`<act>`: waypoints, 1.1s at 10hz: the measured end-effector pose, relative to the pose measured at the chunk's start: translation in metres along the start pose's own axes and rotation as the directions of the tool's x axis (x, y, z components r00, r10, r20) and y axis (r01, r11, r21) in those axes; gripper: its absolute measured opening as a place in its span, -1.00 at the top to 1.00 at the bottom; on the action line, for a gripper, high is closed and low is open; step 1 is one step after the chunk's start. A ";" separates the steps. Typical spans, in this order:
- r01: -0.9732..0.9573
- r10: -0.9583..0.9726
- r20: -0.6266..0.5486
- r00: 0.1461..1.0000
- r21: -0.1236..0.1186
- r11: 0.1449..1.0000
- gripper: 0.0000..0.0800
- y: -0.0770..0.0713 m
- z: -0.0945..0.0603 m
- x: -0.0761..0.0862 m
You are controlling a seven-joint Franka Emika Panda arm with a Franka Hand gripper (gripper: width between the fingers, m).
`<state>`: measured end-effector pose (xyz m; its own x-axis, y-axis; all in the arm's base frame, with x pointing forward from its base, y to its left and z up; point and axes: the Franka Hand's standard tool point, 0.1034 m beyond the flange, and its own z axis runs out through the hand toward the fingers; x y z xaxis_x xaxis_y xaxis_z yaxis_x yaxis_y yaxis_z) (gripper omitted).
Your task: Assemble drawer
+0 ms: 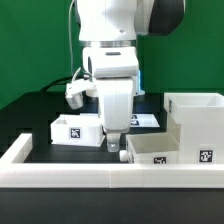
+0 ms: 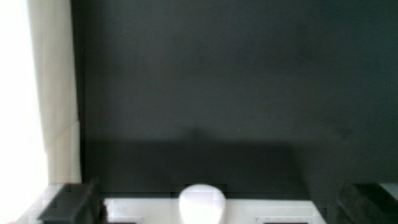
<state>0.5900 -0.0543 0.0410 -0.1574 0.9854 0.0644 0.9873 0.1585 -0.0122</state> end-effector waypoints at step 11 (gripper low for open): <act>-0.076 0.081 -0.142 0.987 0.040 0.996 -0.62 0.012 0.002 0.013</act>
Offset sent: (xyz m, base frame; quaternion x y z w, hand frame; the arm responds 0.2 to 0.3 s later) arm 0.0000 0.0000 0.0000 0.0000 0.1938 0.0000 0.9810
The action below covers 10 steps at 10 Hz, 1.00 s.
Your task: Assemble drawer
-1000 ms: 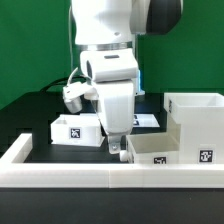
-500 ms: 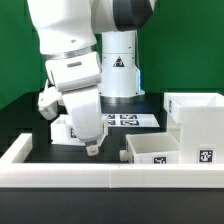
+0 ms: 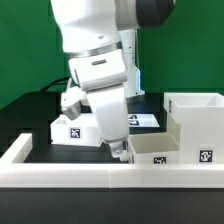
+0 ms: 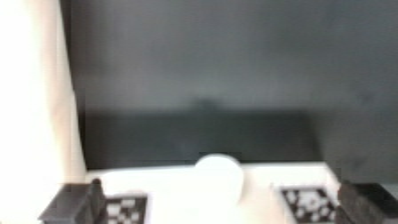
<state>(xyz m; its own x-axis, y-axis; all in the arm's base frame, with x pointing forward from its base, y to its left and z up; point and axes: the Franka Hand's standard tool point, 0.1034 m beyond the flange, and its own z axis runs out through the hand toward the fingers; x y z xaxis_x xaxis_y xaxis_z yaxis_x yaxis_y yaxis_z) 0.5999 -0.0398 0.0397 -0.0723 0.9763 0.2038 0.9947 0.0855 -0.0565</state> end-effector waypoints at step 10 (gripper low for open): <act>-0.001 0.001 -0.017 1.000 0.023 1.000 -0.62 -0.005 0.019 0.011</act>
Offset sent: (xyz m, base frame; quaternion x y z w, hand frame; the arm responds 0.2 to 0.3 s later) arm 0.0000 0.0000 0.0000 0.0000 0.0000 0.0000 1.0000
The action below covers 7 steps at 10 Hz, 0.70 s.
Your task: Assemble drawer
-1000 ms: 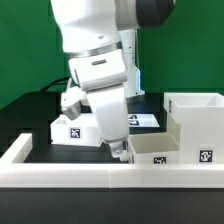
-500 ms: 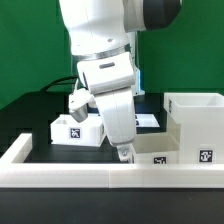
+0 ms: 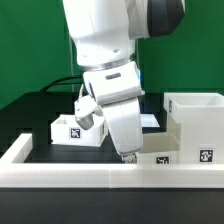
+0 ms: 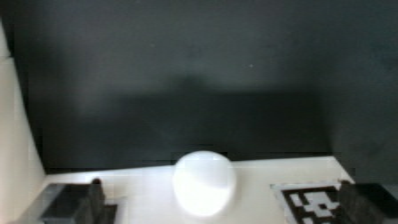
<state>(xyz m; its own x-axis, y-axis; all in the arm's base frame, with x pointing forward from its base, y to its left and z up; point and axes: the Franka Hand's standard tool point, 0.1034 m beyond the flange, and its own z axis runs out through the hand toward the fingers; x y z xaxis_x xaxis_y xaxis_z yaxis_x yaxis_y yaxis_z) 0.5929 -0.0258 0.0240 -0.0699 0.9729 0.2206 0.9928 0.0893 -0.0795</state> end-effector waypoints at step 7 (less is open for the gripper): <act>-0.028 0.028 0.059 0.998 0.006 1.000 -0.62 0.005 0.000 0.019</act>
Offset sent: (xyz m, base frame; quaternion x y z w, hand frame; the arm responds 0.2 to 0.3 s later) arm 0.0085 0.0305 0.0090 -0.0142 -0.0070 0.0085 0.9998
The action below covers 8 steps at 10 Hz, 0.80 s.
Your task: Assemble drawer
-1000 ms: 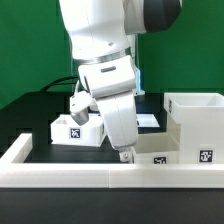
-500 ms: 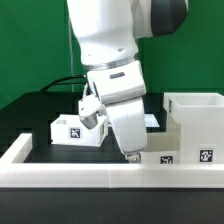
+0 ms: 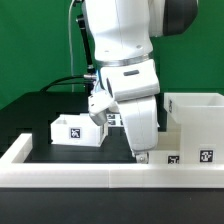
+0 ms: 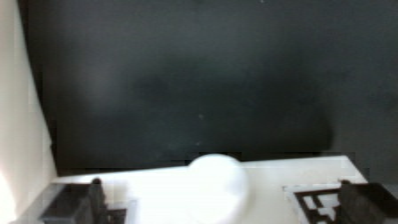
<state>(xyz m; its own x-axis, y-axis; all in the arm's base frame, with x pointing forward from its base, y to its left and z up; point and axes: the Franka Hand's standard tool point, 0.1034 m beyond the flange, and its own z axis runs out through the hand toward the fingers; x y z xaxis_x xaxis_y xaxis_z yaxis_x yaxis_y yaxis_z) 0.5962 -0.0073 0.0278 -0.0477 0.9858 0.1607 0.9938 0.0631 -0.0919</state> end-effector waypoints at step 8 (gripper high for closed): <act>0.004 -0.004 0.000 1.000 0.007 1.000 -0.62 -0.002 0.003 0.011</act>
Offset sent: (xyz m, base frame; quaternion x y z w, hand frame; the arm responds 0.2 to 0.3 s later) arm 0.0000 0.0000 0.0000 0.0000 0.0000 0.0000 1.0000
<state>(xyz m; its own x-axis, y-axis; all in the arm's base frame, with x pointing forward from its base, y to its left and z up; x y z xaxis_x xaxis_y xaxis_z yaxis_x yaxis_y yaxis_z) 0.5935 0.0035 0.0270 -0.0520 0.9856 0.1611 0.9929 0.0684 -0.0976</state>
